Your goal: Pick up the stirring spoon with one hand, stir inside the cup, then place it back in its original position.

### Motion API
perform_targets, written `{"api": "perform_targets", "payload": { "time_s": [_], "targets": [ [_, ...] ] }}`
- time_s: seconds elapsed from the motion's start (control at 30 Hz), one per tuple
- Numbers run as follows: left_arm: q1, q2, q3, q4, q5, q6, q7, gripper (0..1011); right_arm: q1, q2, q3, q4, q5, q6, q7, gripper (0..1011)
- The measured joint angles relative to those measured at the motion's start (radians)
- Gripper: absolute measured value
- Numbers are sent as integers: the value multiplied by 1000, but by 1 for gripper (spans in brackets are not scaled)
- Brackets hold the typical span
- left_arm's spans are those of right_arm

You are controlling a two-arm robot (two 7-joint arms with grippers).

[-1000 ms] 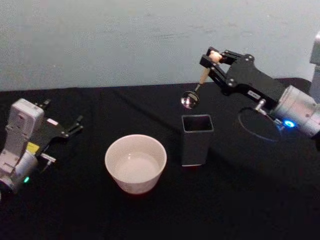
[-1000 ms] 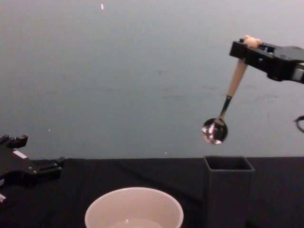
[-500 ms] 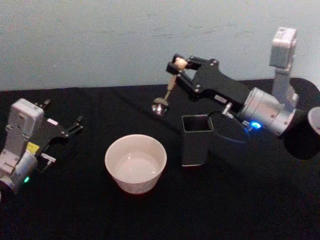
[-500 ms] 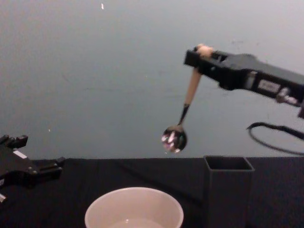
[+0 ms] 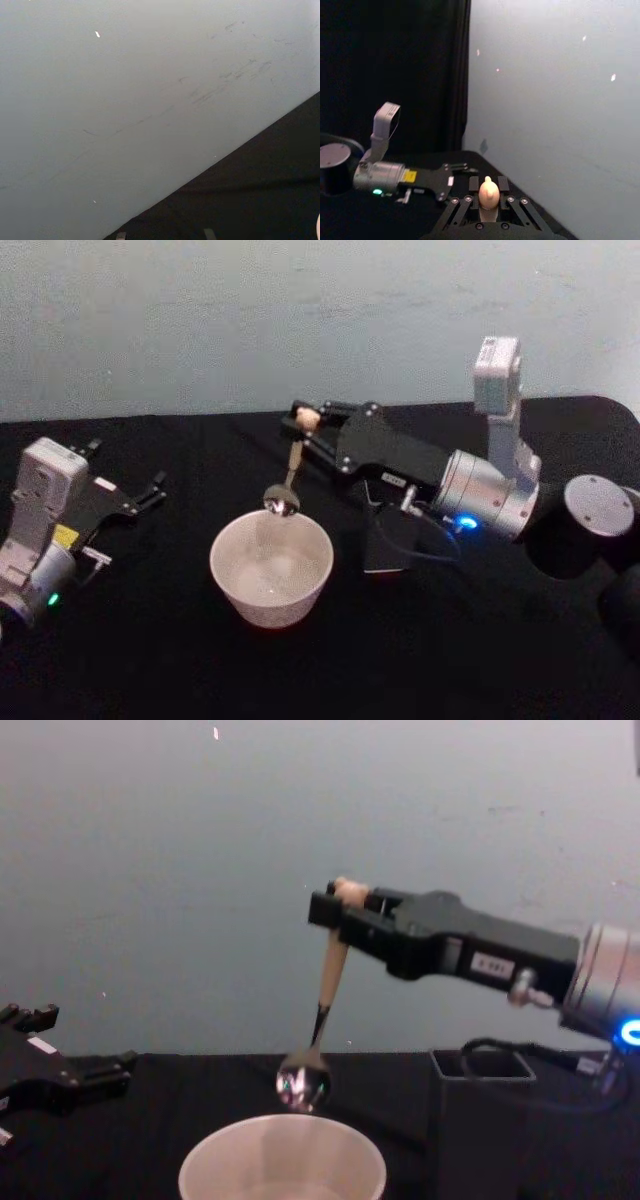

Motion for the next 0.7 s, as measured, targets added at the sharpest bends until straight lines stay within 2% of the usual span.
{"api": "perform_targets", "payload": {
  "time_s": [0.27,0.7],
  "targets": [
    [0,0,0,0,0,0,0,1001,2,-8,-33,36,-23,-4,16,213],
    [0,0,0,0,0,0,0,1001,24,-53,-68,139,-72,-72,41,213]
  ]
}}
